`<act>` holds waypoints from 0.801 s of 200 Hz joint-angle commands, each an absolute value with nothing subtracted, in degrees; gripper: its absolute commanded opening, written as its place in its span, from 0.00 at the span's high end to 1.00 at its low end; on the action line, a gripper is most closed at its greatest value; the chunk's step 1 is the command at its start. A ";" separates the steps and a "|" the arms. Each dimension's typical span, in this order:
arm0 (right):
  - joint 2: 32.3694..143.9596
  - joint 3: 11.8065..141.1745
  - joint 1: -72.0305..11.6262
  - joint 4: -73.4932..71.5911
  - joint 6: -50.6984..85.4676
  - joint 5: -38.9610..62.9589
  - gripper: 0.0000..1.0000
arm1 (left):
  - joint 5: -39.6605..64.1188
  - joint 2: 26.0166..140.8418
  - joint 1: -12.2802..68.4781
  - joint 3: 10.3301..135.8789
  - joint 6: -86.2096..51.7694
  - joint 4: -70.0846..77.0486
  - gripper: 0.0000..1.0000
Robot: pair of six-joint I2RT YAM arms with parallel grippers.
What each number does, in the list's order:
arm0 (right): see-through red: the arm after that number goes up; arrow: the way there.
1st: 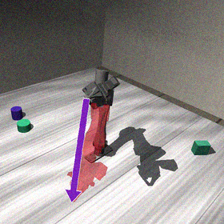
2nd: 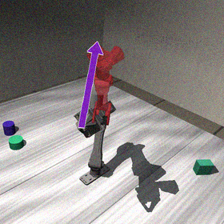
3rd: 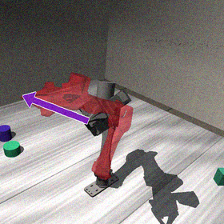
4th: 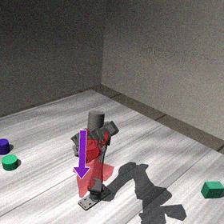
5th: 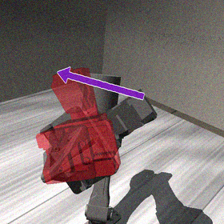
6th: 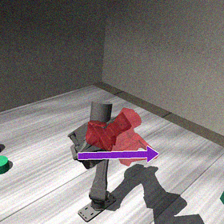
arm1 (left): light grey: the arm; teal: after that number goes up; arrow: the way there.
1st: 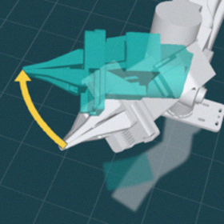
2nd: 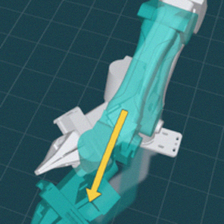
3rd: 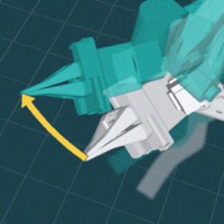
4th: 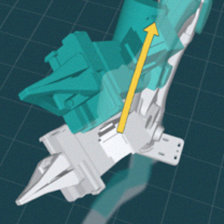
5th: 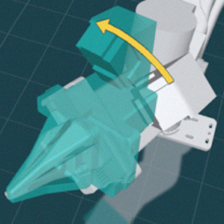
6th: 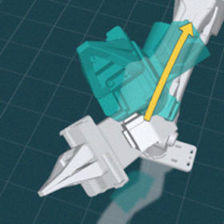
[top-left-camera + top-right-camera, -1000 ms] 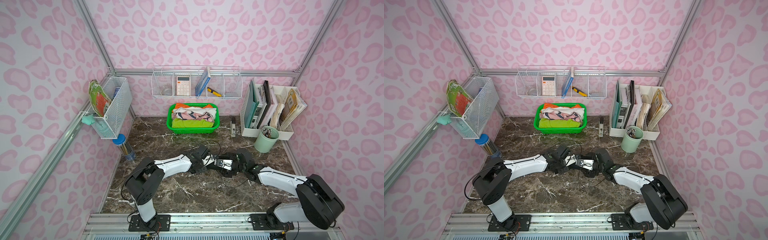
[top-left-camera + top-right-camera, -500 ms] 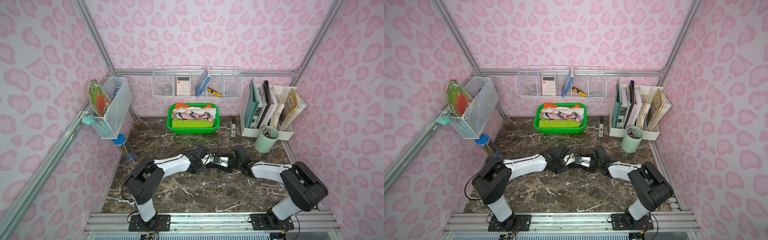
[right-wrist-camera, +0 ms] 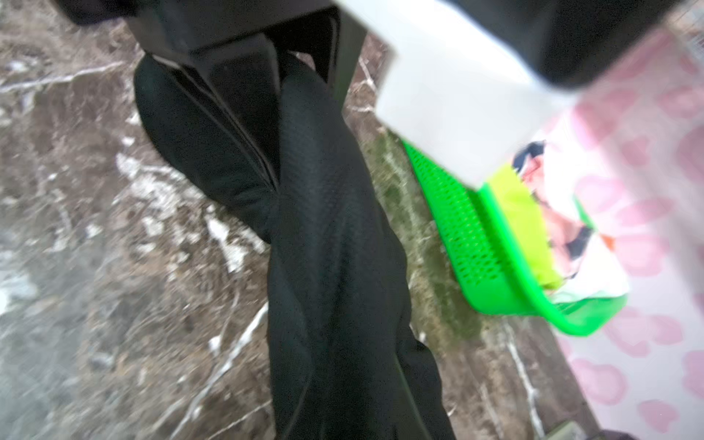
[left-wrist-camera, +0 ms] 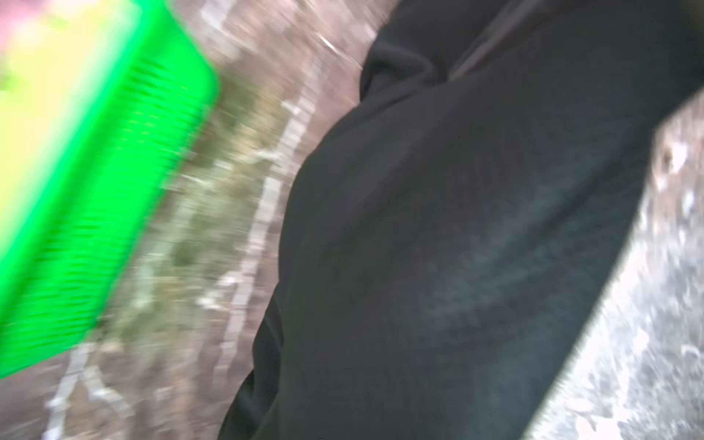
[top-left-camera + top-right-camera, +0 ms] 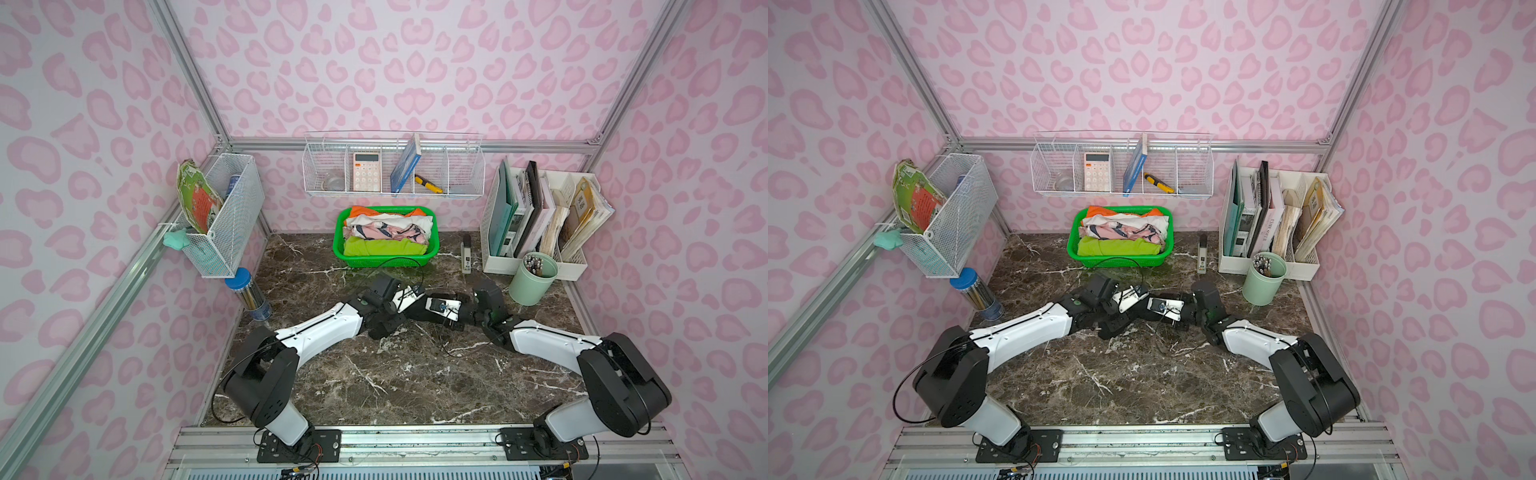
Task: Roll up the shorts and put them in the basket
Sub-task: Pick up the shorts from the center of the board, then place the shorts in the bin.
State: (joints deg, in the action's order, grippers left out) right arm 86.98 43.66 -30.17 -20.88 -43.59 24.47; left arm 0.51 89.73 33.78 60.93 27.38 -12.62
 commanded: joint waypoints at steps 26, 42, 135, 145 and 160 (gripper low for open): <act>97.87 67.79 -27.81 -15.57 -49.60 16.30 1.00 | -9.13 88.71 26.14 71.34 34.64 -10.41 1.00; 103.36 77.27 -27.45 -16.40 -52.45 13.17 1.00 | -12.36 90.29 23.70 75.24 39.38 -2.64 1.00; 133.31 109.37 -25.49 -18.96 -60.96 8.08 1.00 | -9.39 116.15 11.25 87.56 53.56 28.66 1.00; 135.89 111.96 -25.22 -14.98 -58.93 10.02 1.00 | -8.18 117.90 10.46 86.45 51.75 29.11 1.00; 138.92 113.99 -24.93 -11.21 -58.15 12.19 1.00 | -6.00 119.92 9.85 85.33 48.71 27.25 0.92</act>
State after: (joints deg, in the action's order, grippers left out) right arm 135.15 110.98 -27.59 -20.80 -62.26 19.86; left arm 0.16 117.91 12.62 86.54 55.00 24.58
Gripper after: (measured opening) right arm 0.165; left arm 0.259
